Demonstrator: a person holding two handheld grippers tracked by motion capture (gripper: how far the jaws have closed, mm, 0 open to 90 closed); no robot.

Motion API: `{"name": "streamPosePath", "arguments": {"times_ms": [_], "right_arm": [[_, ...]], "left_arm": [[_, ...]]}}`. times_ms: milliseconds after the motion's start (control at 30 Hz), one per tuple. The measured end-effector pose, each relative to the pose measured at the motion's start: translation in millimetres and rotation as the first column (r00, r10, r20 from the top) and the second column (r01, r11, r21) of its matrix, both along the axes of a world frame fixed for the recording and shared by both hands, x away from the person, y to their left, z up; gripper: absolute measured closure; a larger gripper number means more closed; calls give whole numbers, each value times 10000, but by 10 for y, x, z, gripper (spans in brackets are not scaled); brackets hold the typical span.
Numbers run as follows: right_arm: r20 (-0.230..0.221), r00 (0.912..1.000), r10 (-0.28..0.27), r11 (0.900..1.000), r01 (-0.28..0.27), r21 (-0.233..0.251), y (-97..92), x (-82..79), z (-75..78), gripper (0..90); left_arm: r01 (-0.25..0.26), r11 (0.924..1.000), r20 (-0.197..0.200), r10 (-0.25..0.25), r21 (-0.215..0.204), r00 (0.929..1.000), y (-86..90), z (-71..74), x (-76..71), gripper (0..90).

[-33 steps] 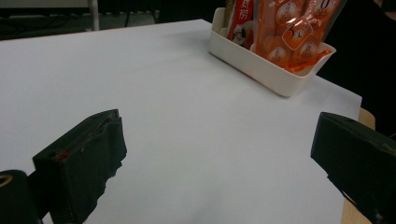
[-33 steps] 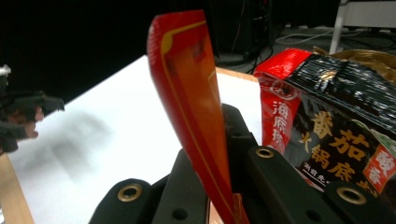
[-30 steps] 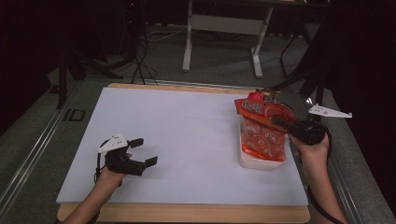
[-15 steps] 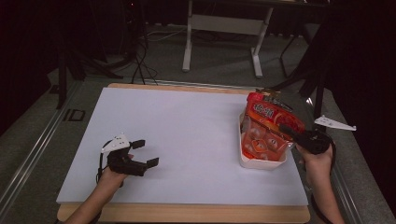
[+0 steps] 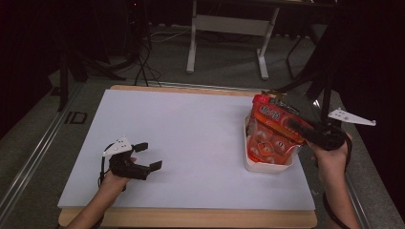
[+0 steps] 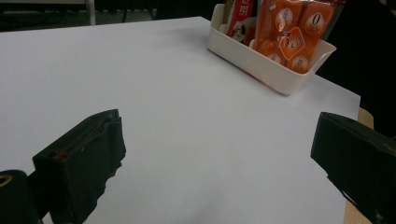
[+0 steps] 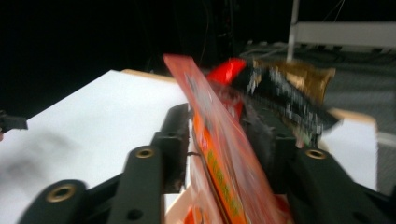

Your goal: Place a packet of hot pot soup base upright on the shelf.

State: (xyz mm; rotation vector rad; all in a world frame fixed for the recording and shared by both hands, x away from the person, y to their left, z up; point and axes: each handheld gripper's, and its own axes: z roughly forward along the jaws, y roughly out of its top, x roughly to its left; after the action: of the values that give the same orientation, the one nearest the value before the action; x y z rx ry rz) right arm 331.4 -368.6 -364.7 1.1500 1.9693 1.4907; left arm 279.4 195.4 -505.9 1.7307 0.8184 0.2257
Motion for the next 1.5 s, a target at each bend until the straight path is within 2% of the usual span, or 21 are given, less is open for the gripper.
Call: {"name": "streamPosePath", "arguments": {"times_ms": [200, 333, 533, 567, 667, 833, 933, 967, 1033, 1200, 1267, 1300, 1367, 1433, 1500], "right_arm": [[1067, 9943, -43, 9999, 59, -142, 128, -80, 301, 419], [1262, 9918, 219, 9996, -198, -181, 252, -129, 408, 352], [1327, 9882, 765, 9971, -765, -47, 424, -169, 409, 251], [1363, 9865, 905, 9959, -906, -55, 492, -184, 392, 206], [1275, 9825, 1357, 9903, -1384, 128, 599, -194, 335, 144], [1139, 9744, 1938, 9804, -1966, 141, 760, -225, 185, 117], [1044, 9719, 2109, 9768, -2135, 142, 819, -233, 122, 120], [925, 9699, 2253, 9741, -2261, -15, 890, -244, 48, 127], [871, 9664, 2417, 9702, -2423, -36, 950, -266, -28, 128], [676, 9564, 2842, 9587, -2845, -51, 1115, -331, -254, 130], [648, 9563, 2851, 9584, -2853, -59, 1167, -350, -334, 132], [575, 9537, 2953, 9552, -2959, 25, 1190, -355, -374, 132], [436, 9522, 3025, 9531, -3019, -202, 1237, -363, -448, 135], [357, 9410, 3366, 9416, -3368, -14, 1267, -365, -531, 134], [388, 9396, 3399, 9403, -3390, -291, 1295, -372, -603, 134]], "left_arm": [[-9, 10000, 59, 9, -74, 10000, 1, 4, -9, 25], [27, 10000, 110, -27, -12, 9999, -7, 0, -14, 24], [95, 9999, 186, -95, -31, 9998, -14, 8, -30, 24], [80, 10000, 193, -79, -5, 9998, -16, 10, -33, 25], [74, 10000, 187, -73, -18, 9998, -17, 12, -37, 25], [110, 9999, 231, -109, -42, 9997, -24, 15, -44, 24], [90, 9999, 218, -89, -50, 9997, -23, 13, -43, 25], [68, 9999, 189, -66, -103, 9998, -24, 11, -42, 24], [92, 9999, 194, -90, -68, 9998, -26, 9, -50, 25], [225, 9997, 316, -227, 74, 9992, -42, 9, -93, 24], [234, 9997, 370, -234, -9, 9990, -39, 25, -97, 24], [240, 9997, 448, -239, -23, 9987, -38, 34, -99, 24], [217, 9997, 567, -212, -76, 9982, -36, 53, -106, 25], [237, 9996, 637, -226, -167, 9977, -31, 61, -107, 25], [230, 9996, 644, -219, -163, 9977, -30, 61, -109, 25]]}}
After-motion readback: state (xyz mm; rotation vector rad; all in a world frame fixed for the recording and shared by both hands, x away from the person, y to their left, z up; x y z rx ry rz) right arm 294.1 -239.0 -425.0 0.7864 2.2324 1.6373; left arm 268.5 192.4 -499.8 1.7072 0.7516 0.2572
